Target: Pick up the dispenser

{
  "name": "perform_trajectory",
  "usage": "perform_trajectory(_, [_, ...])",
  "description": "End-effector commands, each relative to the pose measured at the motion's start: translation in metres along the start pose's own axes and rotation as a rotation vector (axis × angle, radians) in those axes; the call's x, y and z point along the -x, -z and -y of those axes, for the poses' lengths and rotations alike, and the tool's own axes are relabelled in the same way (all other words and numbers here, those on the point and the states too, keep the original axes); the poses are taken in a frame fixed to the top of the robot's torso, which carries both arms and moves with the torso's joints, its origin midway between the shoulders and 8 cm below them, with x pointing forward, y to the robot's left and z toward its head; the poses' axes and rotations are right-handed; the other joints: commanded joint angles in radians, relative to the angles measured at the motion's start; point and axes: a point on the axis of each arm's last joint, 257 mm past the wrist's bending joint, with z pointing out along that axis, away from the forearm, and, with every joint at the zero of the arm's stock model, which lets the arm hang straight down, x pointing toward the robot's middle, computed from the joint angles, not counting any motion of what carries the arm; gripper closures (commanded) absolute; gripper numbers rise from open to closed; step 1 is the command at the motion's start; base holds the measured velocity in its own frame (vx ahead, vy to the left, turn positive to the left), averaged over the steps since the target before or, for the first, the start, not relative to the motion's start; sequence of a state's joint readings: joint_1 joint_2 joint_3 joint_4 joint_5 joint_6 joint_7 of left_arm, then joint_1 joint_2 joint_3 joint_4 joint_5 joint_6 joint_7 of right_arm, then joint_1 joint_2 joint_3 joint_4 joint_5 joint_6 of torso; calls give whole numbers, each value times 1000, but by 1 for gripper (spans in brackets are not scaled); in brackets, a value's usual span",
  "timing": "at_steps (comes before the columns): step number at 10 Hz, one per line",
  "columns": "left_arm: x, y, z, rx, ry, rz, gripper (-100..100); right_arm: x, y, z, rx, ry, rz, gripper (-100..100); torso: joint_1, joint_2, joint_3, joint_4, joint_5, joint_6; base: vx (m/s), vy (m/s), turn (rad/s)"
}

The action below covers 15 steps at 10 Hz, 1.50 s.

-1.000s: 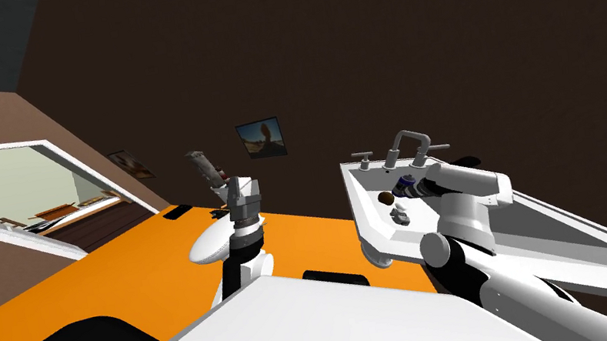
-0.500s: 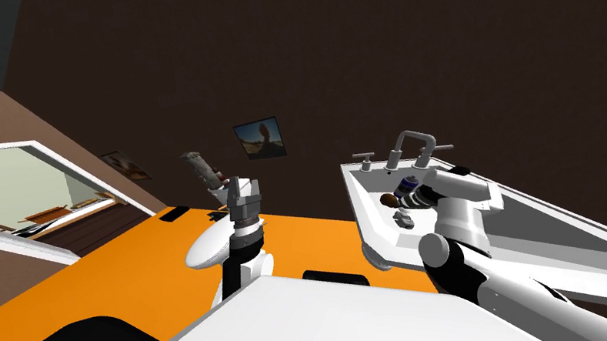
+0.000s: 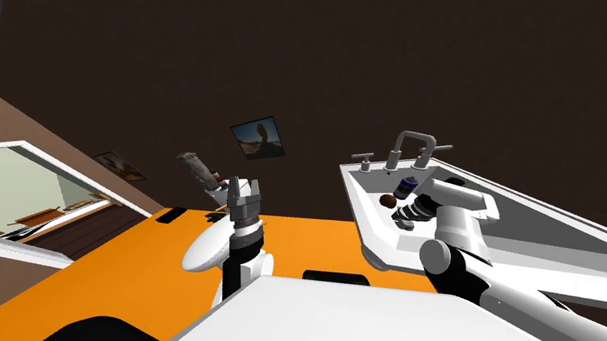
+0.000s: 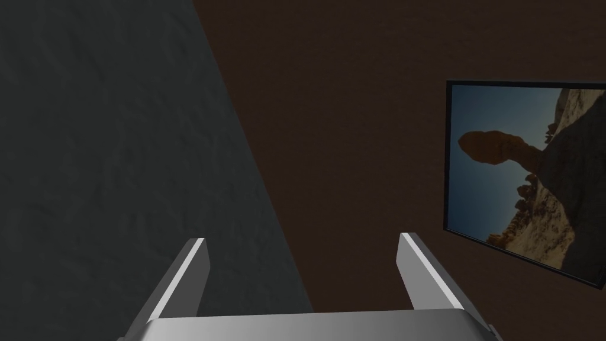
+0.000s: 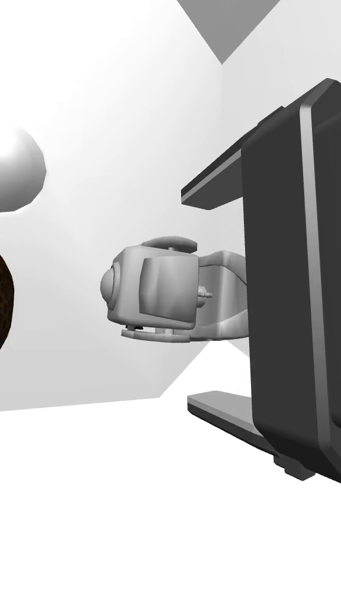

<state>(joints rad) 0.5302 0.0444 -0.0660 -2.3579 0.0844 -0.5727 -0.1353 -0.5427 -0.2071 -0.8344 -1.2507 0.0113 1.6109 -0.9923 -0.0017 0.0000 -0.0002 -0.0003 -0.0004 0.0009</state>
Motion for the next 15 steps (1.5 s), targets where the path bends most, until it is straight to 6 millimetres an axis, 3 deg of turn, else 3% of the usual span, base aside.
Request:
perform_trajectory(1, [0,0,0,0,0,0,0,0,0,0,0,0,0,-100,0,0,0,0,0,0,2,-9,-3])
perform_trajectory(2, [0,0,0,0,0,0,0,1,-1,0,-1,-1,2,0,1,0,0,0,0,0,0,0,0])
perform_trajectory(3, [0,0,0,0,0,0,0,5,-10,1,-1,5,2,-100,1,1,0,0,0,0,25,3,-41])
perform_trajectory(7, [0,0,0,0,0,0,0,10,-20,3,-4,10,5,-100,2,-2,-1,0,0,0,37,6,-19])
perform_trajectory(8, [0,0,0,0,0,0,0,10,-21,3,-3,10,3,100,1,-1,-1,0,0,0,0,0,0])
perform_trajectory(12, [0,0,0,0,0,0,0,10,-21,2,-2,10,3,100,2,1,0,0,0,-1,0,0,0])
perform_trajectory(13, [0,0,0,0,0,0,0,10,-21,2,-2,10,3,0,2,1,0,0,0,-1,0,0,0])
perform_trajectory(14, [0,0,0,0,0,0,0,6,-12,2,-2,6,2,100,2,0,0,0,0,-1,-30,-1,43])
perform_trajectory(15, [0,0,0,0,0,0,0,4,-8,1,-1,3,2,100,2,2,1,1,1,-1,-51,-4,47])
